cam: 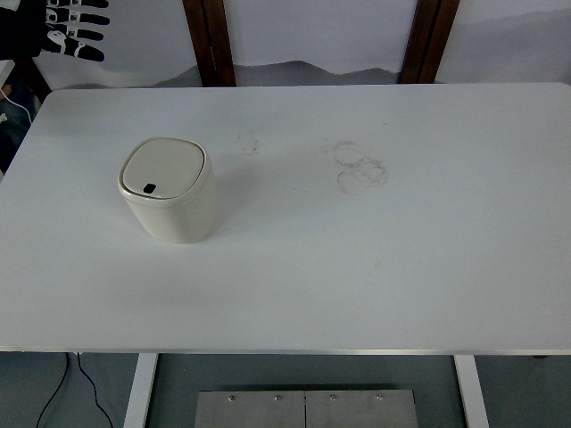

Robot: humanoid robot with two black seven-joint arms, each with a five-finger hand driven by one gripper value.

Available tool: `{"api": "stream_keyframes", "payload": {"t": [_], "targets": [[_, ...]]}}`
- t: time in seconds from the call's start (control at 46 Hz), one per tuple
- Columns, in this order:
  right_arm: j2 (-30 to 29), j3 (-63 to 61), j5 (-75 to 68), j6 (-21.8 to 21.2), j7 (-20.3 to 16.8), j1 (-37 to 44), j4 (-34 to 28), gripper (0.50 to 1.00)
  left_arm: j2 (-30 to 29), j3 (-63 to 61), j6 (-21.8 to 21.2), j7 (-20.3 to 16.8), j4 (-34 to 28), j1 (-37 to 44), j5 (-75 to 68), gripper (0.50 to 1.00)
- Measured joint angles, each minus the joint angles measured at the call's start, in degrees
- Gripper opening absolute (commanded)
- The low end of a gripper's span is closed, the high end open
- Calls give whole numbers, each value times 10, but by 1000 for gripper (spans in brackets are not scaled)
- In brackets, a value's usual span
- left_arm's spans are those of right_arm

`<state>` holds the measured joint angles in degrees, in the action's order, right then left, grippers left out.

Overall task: Open trash can
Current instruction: 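Move the left hand in over the table toward the cream trash can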

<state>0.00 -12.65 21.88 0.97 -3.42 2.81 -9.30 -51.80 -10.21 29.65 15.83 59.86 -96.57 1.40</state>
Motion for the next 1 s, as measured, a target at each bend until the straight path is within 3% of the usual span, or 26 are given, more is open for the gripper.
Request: {"api": "stream_keyframes", "payload": {"t": [0.174, 0.543, 1.0], "targets": [[0, 0, 0, 0, 0, 0, 0, 995, 19, -55, 52, 0, 0, -76, -37, 1000], [0, 0, 0, 0, 0, 0, 0, 995, 41, -58, 54, 0, -1, -147, -177, 1000], [0, 0, 0, 0, 0, 0, 1, 995, 67, -57, 54, -1, 0, -138, -253, 1000]]}}
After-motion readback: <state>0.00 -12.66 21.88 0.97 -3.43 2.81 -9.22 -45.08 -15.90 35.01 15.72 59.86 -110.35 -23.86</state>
